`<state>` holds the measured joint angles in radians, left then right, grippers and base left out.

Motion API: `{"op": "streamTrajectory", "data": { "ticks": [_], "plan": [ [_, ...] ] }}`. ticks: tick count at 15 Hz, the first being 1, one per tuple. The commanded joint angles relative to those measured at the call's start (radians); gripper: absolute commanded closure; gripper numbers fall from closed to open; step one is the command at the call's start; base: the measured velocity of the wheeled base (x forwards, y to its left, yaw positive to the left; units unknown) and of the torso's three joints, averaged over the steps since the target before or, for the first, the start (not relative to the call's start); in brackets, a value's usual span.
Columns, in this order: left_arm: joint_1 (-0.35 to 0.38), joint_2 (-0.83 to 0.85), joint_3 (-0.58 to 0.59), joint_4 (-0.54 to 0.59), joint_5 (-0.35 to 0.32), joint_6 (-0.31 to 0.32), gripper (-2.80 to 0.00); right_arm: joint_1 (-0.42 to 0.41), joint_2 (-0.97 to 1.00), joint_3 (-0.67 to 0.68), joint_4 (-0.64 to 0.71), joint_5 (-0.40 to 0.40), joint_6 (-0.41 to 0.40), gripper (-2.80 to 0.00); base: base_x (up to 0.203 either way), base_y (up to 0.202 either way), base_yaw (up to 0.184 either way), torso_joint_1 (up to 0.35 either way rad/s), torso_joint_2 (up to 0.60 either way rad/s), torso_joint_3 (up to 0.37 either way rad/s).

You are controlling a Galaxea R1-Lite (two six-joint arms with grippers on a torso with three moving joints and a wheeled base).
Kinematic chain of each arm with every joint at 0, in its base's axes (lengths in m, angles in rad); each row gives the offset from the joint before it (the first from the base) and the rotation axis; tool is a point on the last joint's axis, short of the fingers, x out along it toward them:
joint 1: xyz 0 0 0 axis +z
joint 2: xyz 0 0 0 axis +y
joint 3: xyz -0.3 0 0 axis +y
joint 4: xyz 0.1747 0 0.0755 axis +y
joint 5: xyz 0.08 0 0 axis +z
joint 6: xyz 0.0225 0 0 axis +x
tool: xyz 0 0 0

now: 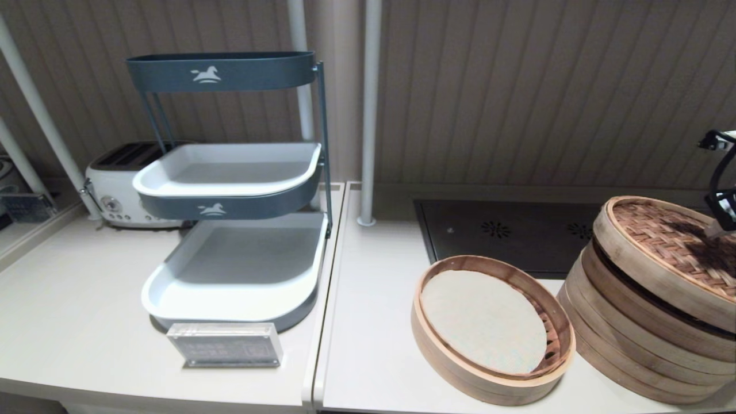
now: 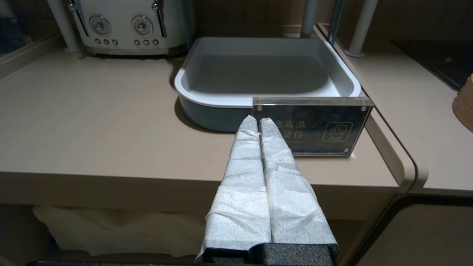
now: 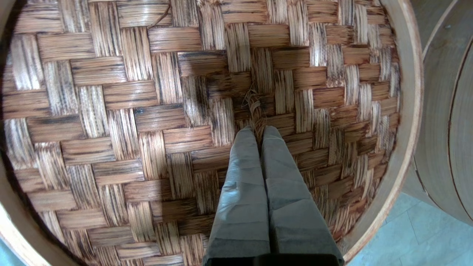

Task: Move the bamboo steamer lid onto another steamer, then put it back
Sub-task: Put the steamer

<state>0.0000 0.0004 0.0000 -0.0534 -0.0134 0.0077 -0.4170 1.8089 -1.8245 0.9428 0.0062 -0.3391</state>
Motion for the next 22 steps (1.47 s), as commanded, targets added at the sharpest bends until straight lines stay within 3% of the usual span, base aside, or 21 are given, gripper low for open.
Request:
{"op": "streamTrajectory", "data": {
  "ticks": [1, 22],
  "plan": [
    [0.000, -0.002, 0.028, 0.000, 0.000, 0.000, 0.00, 0.001, 0.006, 0.007, 0.005, 0.000, -0.001, 0.00, 0.000, 0.000, 0.000, 0.000, 0.00, 0.000],
    [0.000, -0.002, 0.028, 0.000, 0.000, 0.000, 0.00, -0.029, 0.010, 0.042, -0.004, -0.003, -0.011, 0.00, 0.000, 0.000, 0.000, 0.000, 0.00, 0.000]
  ]
}}
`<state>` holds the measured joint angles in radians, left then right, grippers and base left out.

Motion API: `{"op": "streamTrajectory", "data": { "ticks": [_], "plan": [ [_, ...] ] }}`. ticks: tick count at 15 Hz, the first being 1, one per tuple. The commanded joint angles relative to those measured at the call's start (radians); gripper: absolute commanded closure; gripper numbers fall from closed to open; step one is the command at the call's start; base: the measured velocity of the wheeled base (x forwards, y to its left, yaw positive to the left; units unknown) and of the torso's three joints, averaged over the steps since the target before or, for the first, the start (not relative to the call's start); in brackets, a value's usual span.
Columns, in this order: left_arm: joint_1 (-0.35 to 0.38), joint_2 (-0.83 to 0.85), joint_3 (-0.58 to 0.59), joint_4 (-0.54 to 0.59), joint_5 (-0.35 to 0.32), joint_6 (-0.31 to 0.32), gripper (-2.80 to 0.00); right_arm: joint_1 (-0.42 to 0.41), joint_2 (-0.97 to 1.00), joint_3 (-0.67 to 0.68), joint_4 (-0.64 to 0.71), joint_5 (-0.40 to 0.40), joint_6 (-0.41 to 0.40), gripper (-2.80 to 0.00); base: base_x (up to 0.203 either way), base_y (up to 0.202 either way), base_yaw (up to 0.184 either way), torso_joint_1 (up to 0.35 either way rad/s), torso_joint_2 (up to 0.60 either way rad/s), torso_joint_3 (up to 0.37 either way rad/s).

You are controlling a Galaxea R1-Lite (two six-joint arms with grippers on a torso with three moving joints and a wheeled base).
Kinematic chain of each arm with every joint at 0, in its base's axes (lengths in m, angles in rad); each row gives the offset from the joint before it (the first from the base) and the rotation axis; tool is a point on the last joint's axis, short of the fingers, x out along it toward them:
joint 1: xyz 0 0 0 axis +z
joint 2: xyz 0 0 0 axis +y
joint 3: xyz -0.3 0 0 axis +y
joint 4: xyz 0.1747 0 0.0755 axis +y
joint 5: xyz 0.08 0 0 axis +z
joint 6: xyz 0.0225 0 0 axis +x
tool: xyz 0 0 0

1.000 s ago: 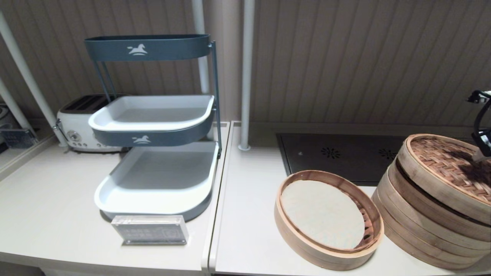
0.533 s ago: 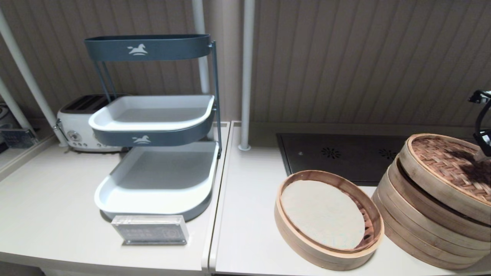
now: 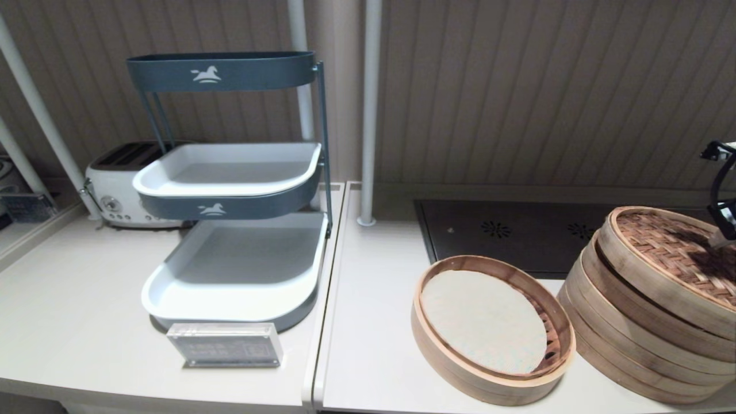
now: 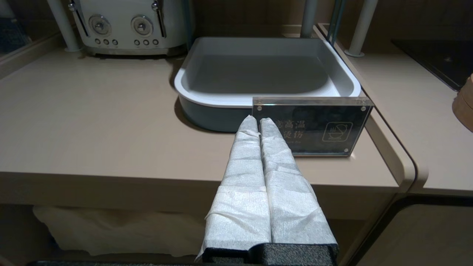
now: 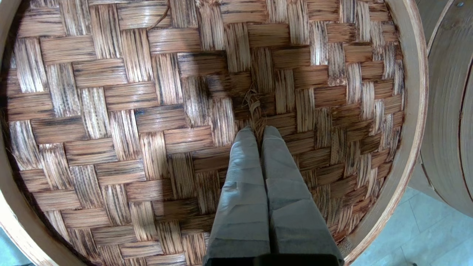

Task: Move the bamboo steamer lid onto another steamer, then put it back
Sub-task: Put the steamer

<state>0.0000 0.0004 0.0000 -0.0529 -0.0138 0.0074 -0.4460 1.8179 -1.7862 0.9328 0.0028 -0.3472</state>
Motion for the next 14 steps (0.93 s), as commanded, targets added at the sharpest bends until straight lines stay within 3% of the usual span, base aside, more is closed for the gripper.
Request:
{"op": "streamTrajectory", "data": {
  "ticks": [1, 14],
  "plan": [
    [0.000, -0.002, 0.028, -0.001, 0.000, 0.000, 0.00, 0.001, 0.001, 0.008, 0.004, 0.000, -0.004, 0.00, 0.000, 0.000, 0.000, 0.000, 0.00, 0.000],
    [0.000, -0.002, 0.028, -0.001, 0.000, 0.000, 0.00, 0.001, -0.005, -0.019, 0.006, -0.021, -0.016, 0.00, 0.000, 0.000, 0.000, 0.000, 0.00, 0.000]
  ]
}}
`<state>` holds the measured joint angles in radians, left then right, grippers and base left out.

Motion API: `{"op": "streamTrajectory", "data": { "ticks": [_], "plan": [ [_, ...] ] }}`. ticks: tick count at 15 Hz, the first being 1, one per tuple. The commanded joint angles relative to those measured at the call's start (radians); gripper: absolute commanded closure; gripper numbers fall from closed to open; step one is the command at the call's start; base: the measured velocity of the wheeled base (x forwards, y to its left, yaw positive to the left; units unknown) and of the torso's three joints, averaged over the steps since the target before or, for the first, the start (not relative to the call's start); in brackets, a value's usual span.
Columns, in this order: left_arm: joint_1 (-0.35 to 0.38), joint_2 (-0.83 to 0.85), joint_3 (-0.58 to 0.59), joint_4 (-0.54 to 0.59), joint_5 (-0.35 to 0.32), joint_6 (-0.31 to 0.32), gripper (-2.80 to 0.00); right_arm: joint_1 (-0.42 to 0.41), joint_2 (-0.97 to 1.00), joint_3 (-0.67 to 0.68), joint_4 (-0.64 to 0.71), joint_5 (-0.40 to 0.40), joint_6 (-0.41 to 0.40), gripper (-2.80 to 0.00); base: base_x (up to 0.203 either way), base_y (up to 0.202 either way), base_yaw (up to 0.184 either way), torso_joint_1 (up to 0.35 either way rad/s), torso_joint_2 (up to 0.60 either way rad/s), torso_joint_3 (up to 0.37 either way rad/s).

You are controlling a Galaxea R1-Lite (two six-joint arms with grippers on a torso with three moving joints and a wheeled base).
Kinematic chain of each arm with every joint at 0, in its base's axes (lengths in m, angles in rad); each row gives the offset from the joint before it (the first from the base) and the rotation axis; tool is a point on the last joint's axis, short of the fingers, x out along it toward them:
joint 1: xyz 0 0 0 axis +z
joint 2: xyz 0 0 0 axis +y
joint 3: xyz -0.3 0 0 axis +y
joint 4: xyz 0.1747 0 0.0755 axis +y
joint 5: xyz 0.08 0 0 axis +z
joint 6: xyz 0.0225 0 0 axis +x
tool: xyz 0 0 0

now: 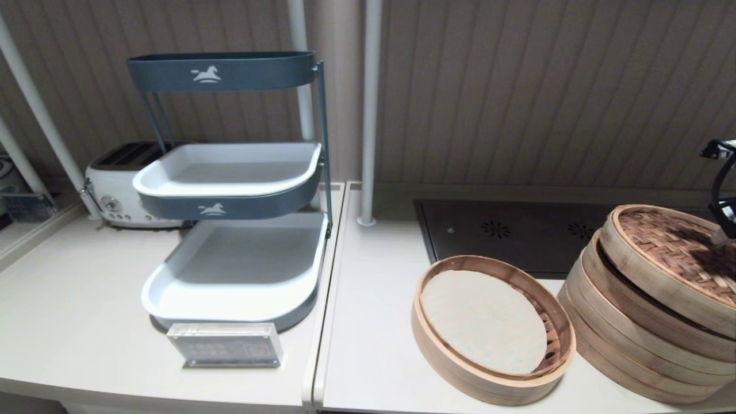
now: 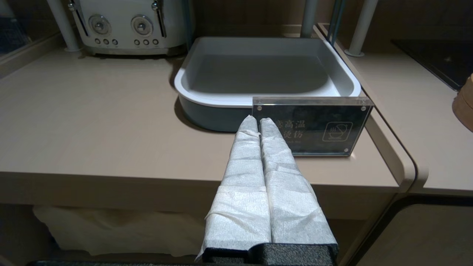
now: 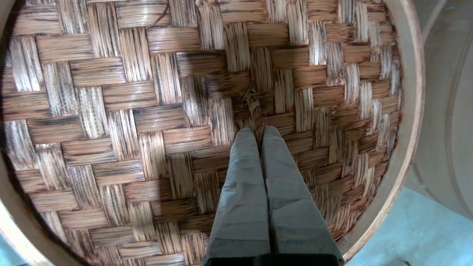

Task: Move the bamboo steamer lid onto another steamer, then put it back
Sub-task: Put the steamer

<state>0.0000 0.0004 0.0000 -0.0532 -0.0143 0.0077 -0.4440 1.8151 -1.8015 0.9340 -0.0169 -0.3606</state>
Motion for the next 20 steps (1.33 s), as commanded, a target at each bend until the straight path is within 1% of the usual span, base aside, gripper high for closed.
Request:
{"op": "streamTrajectory", "data": {
  "ticks": [1, 5, 13, 20],
  "plan": [
    [0.000, -0.002, 0.028, 0.000, 0.000, 0.000, 0.00, -0.001, -0.003, -0.009, 0.005, -0.010, -0.005, 0.00, 0.000, 0.000, 0.000, 0.000, 0.00, 0.000],
    [0.000, -0.002, 0.028, 0.000, 0.000, 0.000, 0.00, 0.002, -0.007, -0.022, 0.006, -0.021, -0.009, 0.00, 0.000, 0.000, 0.000, 0.000, 0.00, 0.000],
    [0.000, -0.002, 0.028, 0.000, 0.000, 0.000, 0.00, -0.001, 0.016, -0.005, 0.005, -0.021, -0.008, 0.00, 0.000, 0.000, 0.000, 0.000, 0.00, 0.000],
    [0.000, -0.002, 0.028, 0.000, 0.000, 0.000, 0.00, 0.002, 0.018, 0.034, 0.001, -0.023, -0.001, 0.00, 0.000, 0.000, 0.000, 0.000, 0.00, 0.000]
  ]
}}
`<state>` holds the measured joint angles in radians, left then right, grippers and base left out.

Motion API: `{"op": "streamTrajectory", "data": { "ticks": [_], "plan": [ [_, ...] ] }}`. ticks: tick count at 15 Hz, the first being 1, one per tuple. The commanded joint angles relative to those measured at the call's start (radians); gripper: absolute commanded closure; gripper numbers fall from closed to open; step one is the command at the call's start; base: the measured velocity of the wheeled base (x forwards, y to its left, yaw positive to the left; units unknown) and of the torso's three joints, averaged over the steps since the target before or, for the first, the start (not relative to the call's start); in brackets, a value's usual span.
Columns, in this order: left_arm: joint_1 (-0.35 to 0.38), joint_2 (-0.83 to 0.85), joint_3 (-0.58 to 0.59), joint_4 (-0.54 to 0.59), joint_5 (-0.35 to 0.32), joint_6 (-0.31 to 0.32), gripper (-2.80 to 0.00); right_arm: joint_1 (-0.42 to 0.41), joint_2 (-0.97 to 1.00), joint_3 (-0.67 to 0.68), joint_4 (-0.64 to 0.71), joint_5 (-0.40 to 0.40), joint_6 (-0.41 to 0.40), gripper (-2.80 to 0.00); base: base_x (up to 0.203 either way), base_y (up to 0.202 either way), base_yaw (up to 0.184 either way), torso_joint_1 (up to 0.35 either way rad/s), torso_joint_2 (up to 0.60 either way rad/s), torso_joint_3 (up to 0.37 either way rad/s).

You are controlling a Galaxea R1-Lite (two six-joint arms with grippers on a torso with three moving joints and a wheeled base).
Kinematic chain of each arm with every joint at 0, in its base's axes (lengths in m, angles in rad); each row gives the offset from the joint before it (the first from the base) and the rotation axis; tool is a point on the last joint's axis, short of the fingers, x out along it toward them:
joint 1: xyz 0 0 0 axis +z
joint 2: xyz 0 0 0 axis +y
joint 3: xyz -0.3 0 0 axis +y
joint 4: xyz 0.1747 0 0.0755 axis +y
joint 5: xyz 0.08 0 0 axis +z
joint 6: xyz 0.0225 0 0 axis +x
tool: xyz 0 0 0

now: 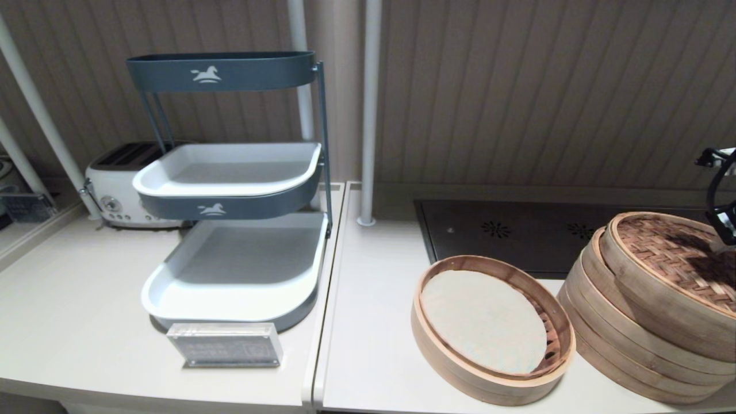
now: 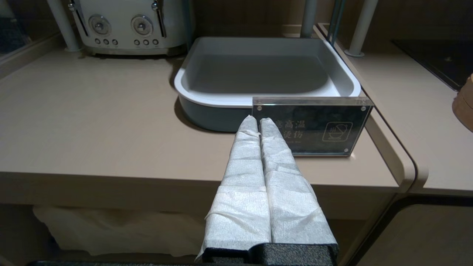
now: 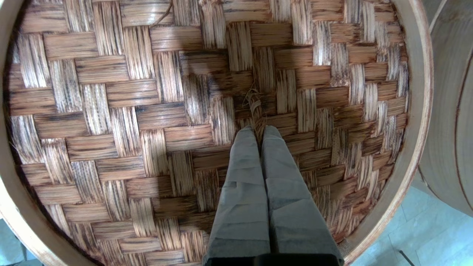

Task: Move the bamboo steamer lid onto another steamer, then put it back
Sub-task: Put the steamer

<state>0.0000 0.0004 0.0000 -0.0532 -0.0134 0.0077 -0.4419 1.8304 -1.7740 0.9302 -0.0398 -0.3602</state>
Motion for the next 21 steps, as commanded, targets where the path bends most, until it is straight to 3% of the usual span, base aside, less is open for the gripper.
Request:
{"op": "streamTrajectory", "data": {
  "ticks": [1, 14, 15, 21],
  "plan": [
    [0.000, -0.002, 0.028, 0.000, 0.000, 0.000, 0.00, 0.000, 0.003, 0.010, 0.000, 0.000, -0.002, 0.00, 0.000, 0.000, 0.000, 0.000, 0.00, 0.000],
    [0.000, -0.002, 0.028, 0.000, 0.000, 0.000, 0.00, 0.005, 0.009, 0.019, -0.056, 0.001, -0.008, 0.00, 0.000, 0.000, 0.000, 0.000, 0.00, 0.000],
    [0.000, -0.002, 0.028, 0.000, 0.000, 0.000, 0.00, 0.005, 0.010, 0.018, -0.056, 0.001, -0.008, -2.80, 0.000, 0.000, 0.000, 0.000, 0.00, 0.000],
    [0.000, -0.002, 0.028, 0.000, 0.000, 0.000, 0.00, 0.006, 0.000, 0.016, -0.056, 0.003, -0.005, -2.80, 0.000, 0.000, 0.000, 0.000, 0.00, 0.000]
  ]
}}
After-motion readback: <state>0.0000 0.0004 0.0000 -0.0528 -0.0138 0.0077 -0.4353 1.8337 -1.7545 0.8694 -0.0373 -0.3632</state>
